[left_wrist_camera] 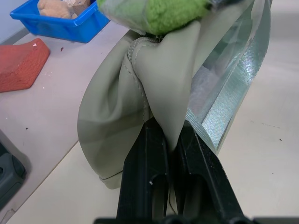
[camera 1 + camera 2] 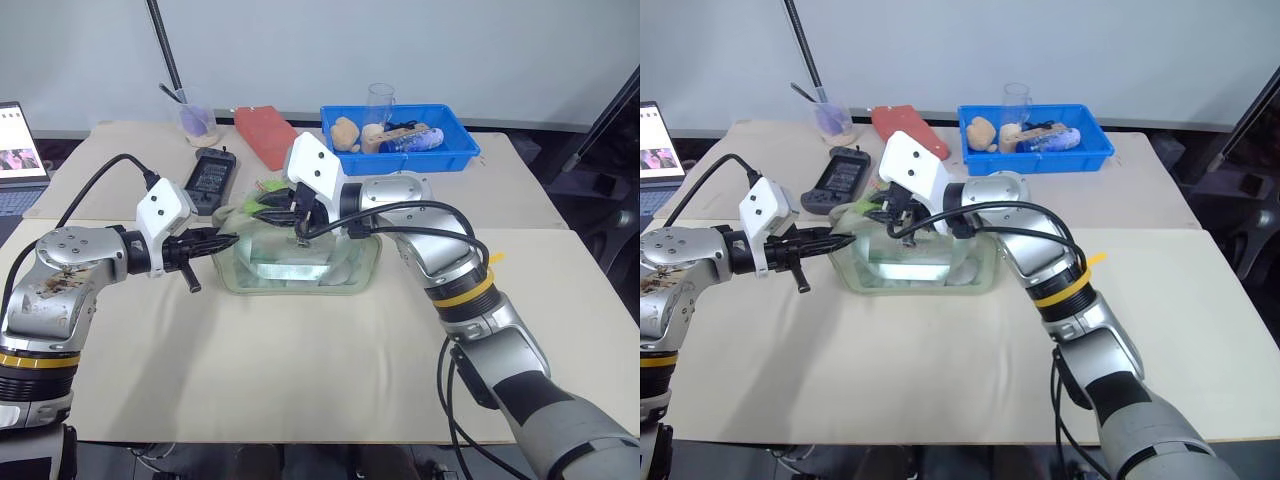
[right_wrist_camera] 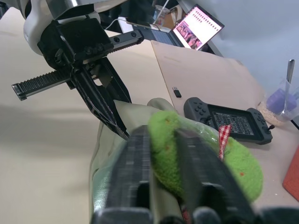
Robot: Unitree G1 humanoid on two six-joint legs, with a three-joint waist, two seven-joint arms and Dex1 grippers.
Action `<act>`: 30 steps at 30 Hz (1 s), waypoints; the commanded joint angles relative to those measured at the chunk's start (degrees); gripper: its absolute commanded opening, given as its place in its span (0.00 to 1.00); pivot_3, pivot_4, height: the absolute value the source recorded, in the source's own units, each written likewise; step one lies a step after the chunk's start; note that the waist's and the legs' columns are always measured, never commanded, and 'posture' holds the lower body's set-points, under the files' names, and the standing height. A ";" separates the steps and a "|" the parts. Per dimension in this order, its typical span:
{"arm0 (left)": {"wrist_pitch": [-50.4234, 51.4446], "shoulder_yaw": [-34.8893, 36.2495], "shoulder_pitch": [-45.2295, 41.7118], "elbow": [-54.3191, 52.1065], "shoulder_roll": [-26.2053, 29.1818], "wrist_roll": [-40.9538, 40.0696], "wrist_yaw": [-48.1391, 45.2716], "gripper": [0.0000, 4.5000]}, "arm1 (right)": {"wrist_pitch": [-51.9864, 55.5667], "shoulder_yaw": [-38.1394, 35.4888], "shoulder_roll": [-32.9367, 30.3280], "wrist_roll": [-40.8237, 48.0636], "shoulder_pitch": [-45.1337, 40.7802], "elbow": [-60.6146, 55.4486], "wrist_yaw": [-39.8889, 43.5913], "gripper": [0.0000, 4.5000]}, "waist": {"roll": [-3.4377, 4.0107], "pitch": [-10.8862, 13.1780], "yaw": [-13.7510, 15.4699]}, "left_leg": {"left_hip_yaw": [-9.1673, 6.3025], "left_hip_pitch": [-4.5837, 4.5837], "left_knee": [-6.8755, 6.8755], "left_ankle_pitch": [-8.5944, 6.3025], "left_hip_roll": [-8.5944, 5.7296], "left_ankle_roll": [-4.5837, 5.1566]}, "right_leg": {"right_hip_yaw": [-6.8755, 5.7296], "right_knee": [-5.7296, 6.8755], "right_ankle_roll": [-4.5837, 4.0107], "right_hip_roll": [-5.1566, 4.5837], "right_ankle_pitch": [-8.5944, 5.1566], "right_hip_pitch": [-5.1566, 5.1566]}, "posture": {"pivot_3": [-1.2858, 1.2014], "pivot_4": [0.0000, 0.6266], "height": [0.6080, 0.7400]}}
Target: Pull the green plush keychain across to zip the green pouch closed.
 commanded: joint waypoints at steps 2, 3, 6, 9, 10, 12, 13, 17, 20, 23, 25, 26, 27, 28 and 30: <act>-1.36 -0.14 -0.83 0.42 0.48 0.78 -0.27 0.00 | 1.14 -4.48 -0.78 2.39 -1.35 -1.69 -0.09 0.00 | 0.00 0.00 0.01 | 0.00 0.00 0.00 0.00 0.00 0.00 | 0.00 0.00 0.00 0.00 0.00 0.00 | 0.52 0.24 1.00; -1.50 -0.19 -0.92 0.59 0.45 0.86 -0.29 0.00 | 1.57 -5.55 -0.96 2.84 -1.74 -1.36 -0.55 0.00 | 0.00 0.00 0.02 | 0.00 0.00 0.00 0.00 0.00 0.00 | 0.00 0.00 0.00 0.00 0.00 0.00 | 0.52 0.24 1.00; -1.81 -0.18 -0.98 0.80 0.41 0.92 -0.32 0.00 | 0.50 -8.43 -3.31 2.53 -1.80 -1.38 -2.08 0.00 | 0.00 0.00 0.07 | 0.00 0.00 0.00 0.00 0.00 0.00 | 0.00 -0.01 0.00 0.00 0.00 0.00 | 0.52 0.24 1.00; -2.16 0.06 -0.87 1.00 0.57 0.95 -0.39 0.00 | 1.31 -11.25 -7.12 1.79 -0.14 -3.66 -3.88 0.00 | 0.00 0.00 0.06 | 0.01 -0.01 0.00 0.00 0.00 0.00 | 0.00 -0.04 0.00 -0.01 0.00 0.00 | 0.52 0.24 1.00; -2.34 0.19 -0.80 1.17 0.62 1.02 -0.39 0.00 | 2.09 -12.29 -8.62 1.91 0.77 -4.68 -4.37 0.00 | 0.00 0.00 0.08 | 0.01 -0.01 -0.01 0.00 0.00 0.00 | 0.00 -0.04 0.00 -0.01 0.00 0.00 | 0.52 0.24 1.00; -2.75 0.48 -0.67 1.51 0.69 1.16 -0.31 0.00 | 3.77 -14.37 -12.08 1.94 3.48 -6.92 -5.26 0.00 | 0.00 0.00 0.17 | 0.01 -0.01 -0.02 0.00 0.00 0.00 | -0.01 -0.04 -0.01 -0.01 -0.01 0.00 | 0.52 0.24 1.00; -2.95 0.54 -0.58 1.66 0.72 1.22 -0.27 0.00 | 4.89 -15.58 -13.82 1.92 5.14 -8.09 -6.00 0.00 | 0.00 0.00 0.19 | 0.00 -0.02 -0.03 0.00 0.00 0.00 | -0.01 -0.07 -0.01 -0.02 -0.01 0.01 | 0.52 0.24 1.00; -3.70 0.75 0.06 1.90 0.87 1.25 -0.31 0.00 | 8.72 -19.64 -19.52 1.63 11.71 -12.15 -8.75 0.00 | 0.00 0.00 0.11 | 0.05 -0.06 -0.03 0.00 -0.04 0.00 | 0.00 -0.12 0.01 -0.08 -0.01 0.00 | 0.52 0.24 1.00; -4.41 0.66 -0.02 2.81 0.84 1.48 -0.43 0.00 | 10.46 -22.28 -23.33 0.85 17.57 -14.20 -10.84 0.00 | 0.00 0.00 0.10 | 0.03 -0.05 -0.03 0.00 -0.04 0.00 | 0.00 -0.10 0.01 -0.06 -0.02 0.00 | 0.52 0.24 1.00; -5.26 0.43 -0.18 4.10 0.64 1.86 -0.59 0.00 | 9.42 -23.59 -25.54 -0.94 24.49 -13.96 -13.74 0.00 | -0.01 0.00 0.06 | 0.03 -0.03 -0.03 0.00 -0.04 0.00 | 0.00 -0.11 0.01 -0.06 -0.02 0.01 | 0.52 0.24 1.00; -5.70 0.05 -0.47 4.77 0.33 2.09 -0.54 0.00 | 8.66 -23.27 -24.83 -1.02 28.07 -13.00 -15.45 0.00 | -0.01 0.00 -0.06 | 0.04 0.05 -0.03 0.00 -0.04 0.00 | 0.01 -0.12 0.02 -0.06 -0.03 0.09 | 0.52 0.24 1.00; -6.03 -0.32 -0.68 5.15 0.01 2.29 -0.44 0.00 | 8.19 -22.49 -23.57 -0.72 30.07 -12.27 -16.05 0.00 | -0.01 0.00 -0.08 | 0.06 0.06 -0.03 0.00 -0.04 0.00 | 0.04 -0.12 0.03 -0.07 -0.03 0.08 | 0.52 0.24 1.00; -6.41 -0.70 -0.86 5.52 -0.35 2.50 -0.33 0.00 | 7.54 -21.58 -22.39 -0.58 31.78 -11.45 -16.46 0.00 | -0.01 0.00 -0.08 | 0.06 0.08 -0.03 0.00 -0.05 0.00 | 0.04 -0.11 0.04 -0.07 -0.04 0.09 | 0.52 0.24 1.00; -6.85 -1.17 -1.21 5.96 -0.86 2.74 -0.17 0.00 | 6.28 -19.76 -20.35 -0.53 33.89 -10.29 -16.72 0.00 | -0.01 -0.01 -0.06 | 0.04 0.14 -0.03 0.00 -0.04 0.01 | 0.04 -0.12 0.18 -0.05 -0.12 0.16 | 0.52 0.24 1.00; -7.38 -1.94 -2.13 6.70 -1.89 3.02 0.08 0.00 | 5.13 -16.87 -15.18 0.43 36.52 -8.90 -17.59 0.00 | -0.04 -0.02 -0.05 | 0.02 0.31 -0.03 0.00 -0.04 0.00 | 0.04 -0.12 0.26 -0.03 -0.19 0.33 | 0.52 0.24 1.00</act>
